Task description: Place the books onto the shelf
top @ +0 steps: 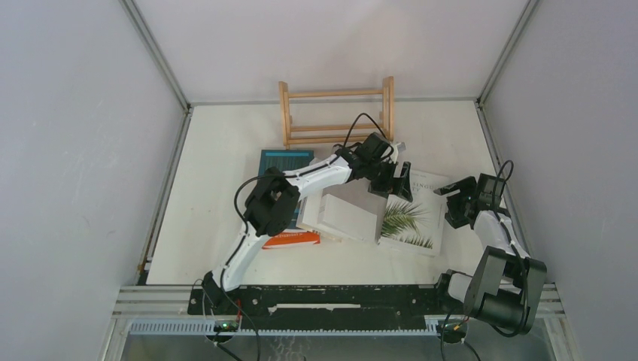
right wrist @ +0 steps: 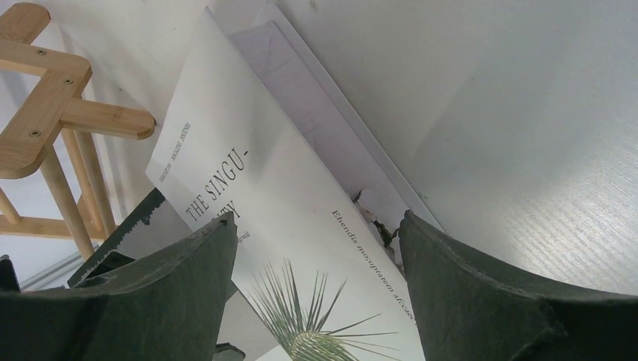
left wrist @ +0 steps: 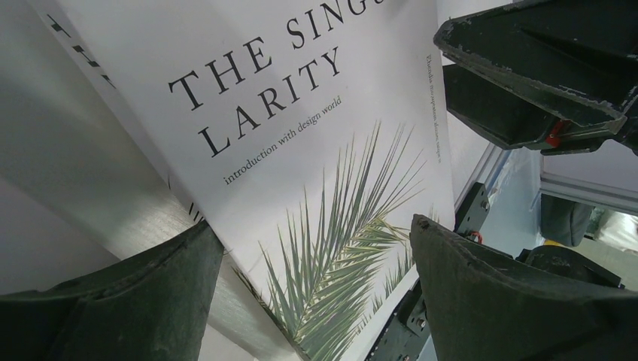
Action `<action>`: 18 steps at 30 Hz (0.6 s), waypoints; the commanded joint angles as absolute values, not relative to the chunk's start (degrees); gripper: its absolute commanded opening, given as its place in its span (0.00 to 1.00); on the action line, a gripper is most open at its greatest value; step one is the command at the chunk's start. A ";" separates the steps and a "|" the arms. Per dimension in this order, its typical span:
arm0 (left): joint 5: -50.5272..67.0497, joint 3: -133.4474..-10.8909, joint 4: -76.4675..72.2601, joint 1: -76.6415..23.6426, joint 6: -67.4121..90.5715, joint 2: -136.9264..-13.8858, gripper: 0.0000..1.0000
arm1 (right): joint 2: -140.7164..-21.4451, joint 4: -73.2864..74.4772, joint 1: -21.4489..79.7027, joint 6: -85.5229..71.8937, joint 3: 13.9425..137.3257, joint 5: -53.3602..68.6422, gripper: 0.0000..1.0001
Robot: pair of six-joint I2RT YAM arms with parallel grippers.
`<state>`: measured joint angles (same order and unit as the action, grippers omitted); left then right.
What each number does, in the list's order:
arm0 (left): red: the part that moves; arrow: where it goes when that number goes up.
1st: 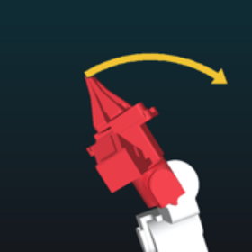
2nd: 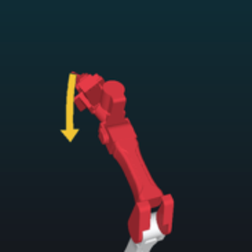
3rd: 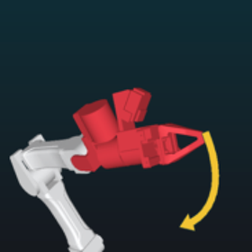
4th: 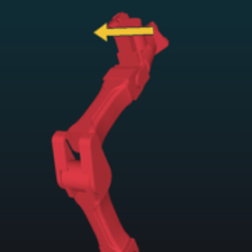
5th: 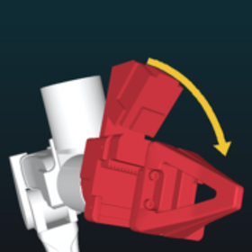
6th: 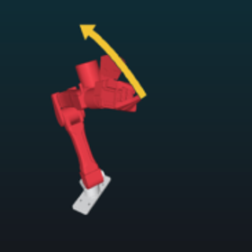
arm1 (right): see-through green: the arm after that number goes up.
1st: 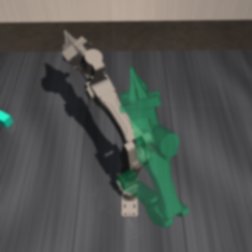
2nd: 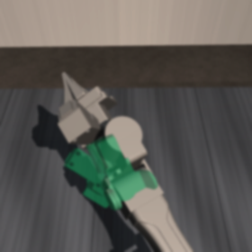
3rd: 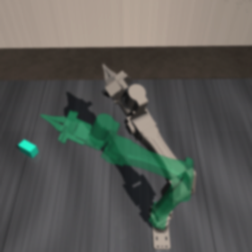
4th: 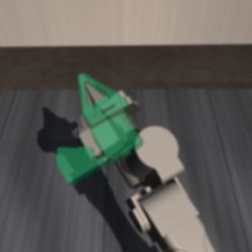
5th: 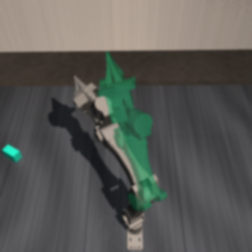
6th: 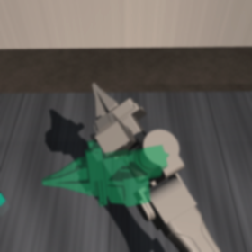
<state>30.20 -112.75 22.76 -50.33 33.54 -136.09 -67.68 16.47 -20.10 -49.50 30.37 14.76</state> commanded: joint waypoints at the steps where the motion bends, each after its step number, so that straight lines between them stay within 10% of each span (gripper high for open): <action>1: 32.92 -116.32 19.19 -50.97 33.84 -130.71 0.95 | -67.20 14.23 -19.35 -49.66 31.63 18.32 0.85; 18: 32.04 -116.55 18.99 -52.50 33.95 -126.84 0.95 | -67.01 14.66 -19.42 -49.35 33.04 20.01 0.85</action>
